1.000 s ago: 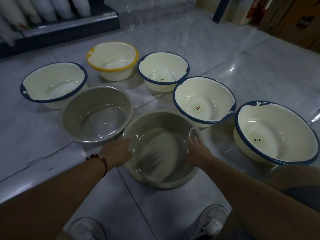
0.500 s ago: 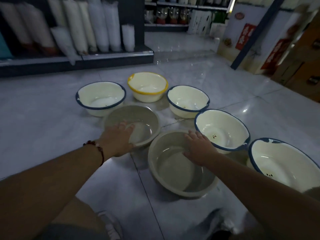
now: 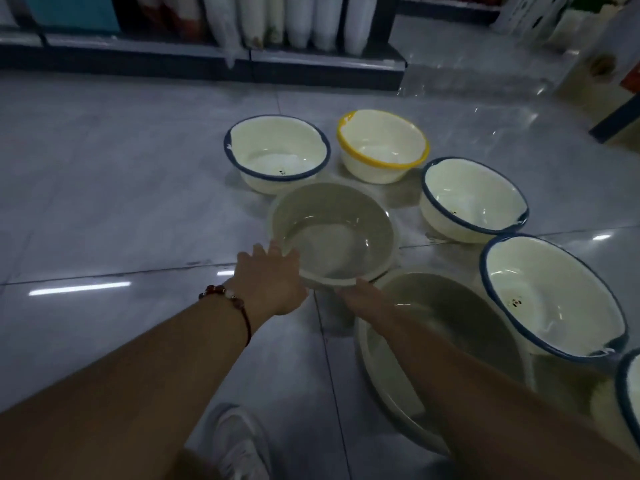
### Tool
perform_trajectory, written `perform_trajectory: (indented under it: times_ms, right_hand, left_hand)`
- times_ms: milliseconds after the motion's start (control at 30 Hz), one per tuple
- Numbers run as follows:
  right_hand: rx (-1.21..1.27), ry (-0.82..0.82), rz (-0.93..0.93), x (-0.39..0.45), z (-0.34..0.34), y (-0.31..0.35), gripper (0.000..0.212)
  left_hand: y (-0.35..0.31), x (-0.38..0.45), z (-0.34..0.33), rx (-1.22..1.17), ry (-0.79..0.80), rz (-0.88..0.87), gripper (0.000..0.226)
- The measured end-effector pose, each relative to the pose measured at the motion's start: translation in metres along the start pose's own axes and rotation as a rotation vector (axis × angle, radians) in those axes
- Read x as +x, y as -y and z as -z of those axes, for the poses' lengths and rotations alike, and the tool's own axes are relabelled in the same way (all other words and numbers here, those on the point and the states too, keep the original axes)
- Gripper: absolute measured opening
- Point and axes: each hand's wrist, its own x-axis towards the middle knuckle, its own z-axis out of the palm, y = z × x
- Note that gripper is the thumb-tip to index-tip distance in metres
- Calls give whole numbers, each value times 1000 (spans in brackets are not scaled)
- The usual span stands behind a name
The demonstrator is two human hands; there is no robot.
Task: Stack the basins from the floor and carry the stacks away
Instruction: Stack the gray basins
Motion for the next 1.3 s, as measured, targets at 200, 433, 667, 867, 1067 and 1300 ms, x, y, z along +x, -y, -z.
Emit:
perform_trajectory:
  times_ms: [200,433,667,867,1067,1300]
  right_hand:
    - [921,75,-481,64,-43,-2,33]
    - [1575,60,-593,112,-47,-22,73]
    - [1496,97,-551,119,-30,5,27]
    - [1351,50,-577,109,15,30,26]
    - [1258,34,-510,63,70,30,21]
    - [1165,-56,-390,-27,149,7,21]
  left_hand:
    - [14,37,-3,-38,80,-21,53]
    - [18,55,-5,-64,136,-5,58]
    - [15,58,-4,-88,187,-17,56]
    - [19,52,2,-110,255,-5,64]
    - [26,41,8,-128,215,-2,66]
    - [10,19,20,-364,83,-31,67]
